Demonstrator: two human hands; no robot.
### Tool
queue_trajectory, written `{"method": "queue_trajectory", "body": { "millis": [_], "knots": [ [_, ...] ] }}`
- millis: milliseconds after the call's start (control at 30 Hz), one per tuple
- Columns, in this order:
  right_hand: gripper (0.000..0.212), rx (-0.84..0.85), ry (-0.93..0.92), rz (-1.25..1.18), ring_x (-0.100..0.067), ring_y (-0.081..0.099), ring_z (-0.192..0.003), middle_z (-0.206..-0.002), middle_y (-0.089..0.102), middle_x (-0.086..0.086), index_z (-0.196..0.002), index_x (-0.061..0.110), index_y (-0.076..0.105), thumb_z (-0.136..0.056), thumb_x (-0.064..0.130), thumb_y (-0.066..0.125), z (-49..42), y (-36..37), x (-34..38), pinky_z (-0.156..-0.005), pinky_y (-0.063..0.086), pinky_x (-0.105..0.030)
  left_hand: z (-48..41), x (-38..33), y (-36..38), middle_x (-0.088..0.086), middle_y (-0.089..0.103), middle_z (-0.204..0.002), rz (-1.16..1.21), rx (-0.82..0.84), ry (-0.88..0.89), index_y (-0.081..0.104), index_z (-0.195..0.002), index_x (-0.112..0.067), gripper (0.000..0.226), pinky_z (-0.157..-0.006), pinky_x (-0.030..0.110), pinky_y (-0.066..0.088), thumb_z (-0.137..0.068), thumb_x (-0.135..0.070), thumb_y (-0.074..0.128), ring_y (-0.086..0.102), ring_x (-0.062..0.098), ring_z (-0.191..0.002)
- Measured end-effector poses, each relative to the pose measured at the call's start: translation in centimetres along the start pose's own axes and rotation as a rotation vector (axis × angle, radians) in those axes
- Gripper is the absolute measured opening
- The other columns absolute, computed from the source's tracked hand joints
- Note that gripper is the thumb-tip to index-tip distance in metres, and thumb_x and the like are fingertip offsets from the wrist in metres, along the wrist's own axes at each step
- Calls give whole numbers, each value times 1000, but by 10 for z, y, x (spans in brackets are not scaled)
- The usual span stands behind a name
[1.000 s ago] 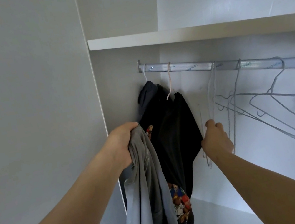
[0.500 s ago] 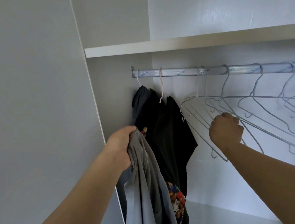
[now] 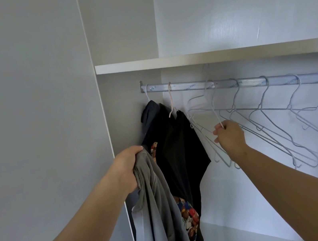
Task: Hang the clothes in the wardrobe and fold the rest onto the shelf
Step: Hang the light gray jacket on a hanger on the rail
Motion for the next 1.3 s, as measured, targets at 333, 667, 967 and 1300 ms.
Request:
{"method": "queue_trajectory", "body": {
  "millis": [333, 667, 967, 1300],
  "knots": [
    [23, 88, 32, -145, -13, 51, -52, -71, 63, -8, -72, 11, 55, -90, 1, 45, 71, -12, -39, -54, 41, -22, 4, 15, 3, 16, 57, -73, -16, 9, -17, 57, -79, 0, 24, -55, 36, 47, -90, -21, 56, 56, 25, -63],
    [27, 74, -76, 48, -13, 32, -50, -49, 39, 7, -58, 11, 44, -81, -3, 50, 114, -53, -74, -49, 30, -24, 2, 43, 61, 12, 52, -69, 8, 156, -123, 58, -97, -6, 41, -76, 35, 46, -93, -45, 48, 51, 25, -63],
    [20, 19, -207, 380, -11, 30, -50, -50, 38, -3, -57, 4, 42, -69, -7, 53, 133, -127, -73, -51, 27, -26, -3, 21, 132, 10, 61, -72, 125, 349, -111, 64, -88, -11, 51, -58, 36, 46, -86, -60, 49, 56, 22, -66],
    [27, -107, -219, 447, -17, 34, -51, -47, 35, 7, -56, 12, 46, -69, -10, 55, 137, -167, -74, -52, 29, -27, 6, 27, 184, 7, 62, -71, -439, 470, 187, 63, -73, -14, 28, -63, 27, 50, -92, -32, 55, 60, 20, -65]
  ]
}}
Point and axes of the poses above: each hand's wrist, its own z-axis away from the middle knuckle, its own y-axis out of the palm, x = y × z, the point moved 8 cm from there along -z, towards the middle knuckle
